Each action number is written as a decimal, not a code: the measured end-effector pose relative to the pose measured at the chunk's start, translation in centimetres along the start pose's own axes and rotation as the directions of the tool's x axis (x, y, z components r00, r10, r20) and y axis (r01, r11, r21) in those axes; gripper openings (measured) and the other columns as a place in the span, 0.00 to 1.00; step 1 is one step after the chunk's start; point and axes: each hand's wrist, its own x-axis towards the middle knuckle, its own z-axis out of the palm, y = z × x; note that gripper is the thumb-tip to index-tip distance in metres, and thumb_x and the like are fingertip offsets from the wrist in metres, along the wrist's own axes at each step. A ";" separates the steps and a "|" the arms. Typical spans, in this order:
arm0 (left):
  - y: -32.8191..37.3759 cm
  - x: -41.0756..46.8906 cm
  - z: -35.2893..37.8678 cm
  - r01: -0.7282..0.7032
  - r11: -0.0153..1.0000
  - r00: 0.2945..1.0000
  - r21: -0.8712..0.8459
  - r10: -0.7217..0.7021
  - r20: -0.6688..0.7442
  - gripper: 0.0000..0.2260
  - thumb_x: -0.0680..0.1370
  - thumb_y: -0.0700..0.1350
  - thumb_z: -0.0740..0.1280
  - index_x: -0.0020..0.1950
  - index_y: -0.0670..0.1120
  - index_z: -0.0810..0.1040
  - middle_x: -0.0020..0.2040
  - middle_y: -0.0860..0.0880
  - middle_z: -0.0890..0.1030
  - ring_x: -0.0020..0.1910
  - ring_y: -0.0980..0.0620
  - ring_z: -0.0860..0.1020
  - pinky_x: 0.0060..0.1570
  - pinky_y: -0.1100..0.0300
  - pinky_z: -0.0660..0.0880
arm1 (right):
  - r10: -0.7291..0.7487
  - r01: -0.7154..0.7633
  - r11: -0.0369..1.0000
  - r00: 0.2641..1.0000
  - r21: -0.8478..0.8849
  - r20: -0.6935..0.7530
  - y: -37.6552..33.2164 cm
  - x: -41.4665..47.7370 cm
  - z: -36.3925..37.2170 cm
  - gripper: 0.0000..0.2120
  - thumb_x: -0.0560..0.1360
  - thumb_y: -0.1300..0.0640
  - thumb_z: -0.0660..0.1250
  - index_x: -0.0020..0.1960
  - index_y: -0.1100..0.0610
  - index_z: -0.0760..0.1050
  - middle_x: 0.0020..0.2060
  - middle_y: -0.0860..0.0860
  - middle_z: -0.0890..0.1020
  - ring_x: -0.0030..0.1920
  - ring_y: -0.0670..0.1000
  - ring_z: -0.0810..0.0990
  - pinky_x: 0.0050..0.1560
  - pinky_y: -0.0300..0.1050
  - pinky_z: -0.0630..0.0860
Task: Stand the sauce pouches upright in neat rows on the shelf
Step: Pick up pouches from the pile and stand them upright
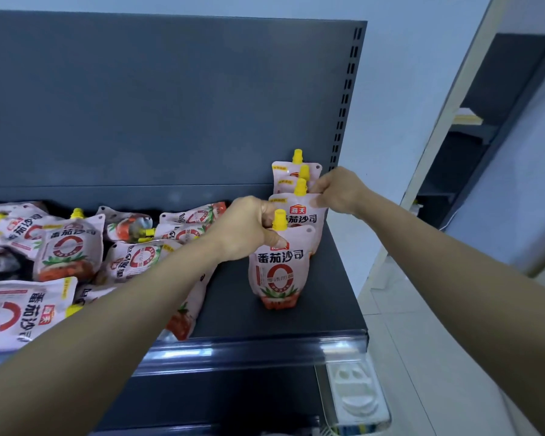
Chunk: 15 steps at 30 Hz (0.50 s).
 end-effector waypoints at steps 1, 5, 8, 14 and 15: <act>0.3 0.2 0.3 -0.004 1.000 1.000 -0.007 0.004 0.008 0.10 0.66 0.39 0.77 0.31 0.42 0.76 0.27 0.54 0.76 0.25 0.61 0.71 0.28 0.74 0.68 | 0.001 -0.001 1.000 1.000 0.001 -0.001 0.0 0.0 0.0 0.14 0.73 0.65 0.67 0.58 0.60 0.80 0.56 0.59 0.81 0.46 0.51 0.74 0.46 0.39 0.68; 0.8 0.6 1.6 -0.009 1.000 0.999 0.021 0.010 -0.048 0.07 0.66 0.41 0.76 0.33 0.44 0.79 0.27 0.57 0.79 0.26 0.63 0.76 0.28 0.71 0.70 | -0.025 0.025 0.999 1.000 -0.035 0.000 0.1 -0.2 -0.2 0.13 0.73 0.64 0.67 0.57 0.61 0.81 0.56 0.59 0.82 0.58 0.58 0.79 0.53 0.42 0.72; 1.0 0.7 2.2 0.007 0.997 0.990 0.078 0.004 -0.140 0.08 0.67 0.43 0.76 0.40 0.41 0.81 0.38 0.47 0.84 0.37 0.52 0.82 0.37 0.55 0.79 | -0.076 0.073 0.996 0.996 -0.049 -0.047 0.3 -0.2 0.0 0.13 0.73 0.65 0.68 0.56 0.62 0.82 0.56 0.57 0.83 0.56 0.56 0.79 0.56 0.45 0.73; 1.4 1.1 3.1 0.056 0.996 0.972 0.069 -0.039 -0.230 0.07 0.68 0.43 0.75 0.38 0.40 0.81 0.39 0.45 0.84 0.40 0.47 0.82 0.40 0.50 0.80 | -0.094 0.090 0.994 0.992 -0.061 -0.081 0.4 0.0 -0.1 0.12 0.72 0.64 0.71 0.55 0.62 0.82 0.55 0.57 0.83 0.53 0.54 0.79 0.53 0.41 0.72; 1.5 1.2 3.3 0.060 0.996 0.971 0.067 -0.043 -0.234 0.07 0.68 0.43 0.75 0.38 0.40 0.80 0.40 0.45 0.84 0.40 0.47 0.82 0.41 0.48 0.80 | -0.104 0.100 0.993 0.992 -0.065 -0.075 0.4 -0.1 -0.3 0.12 0.72 0.64 0.71 0.55 0.62 0.82 0.54 0.57 0.84 0.54 0.54 0.80 0.51 0.40 0.71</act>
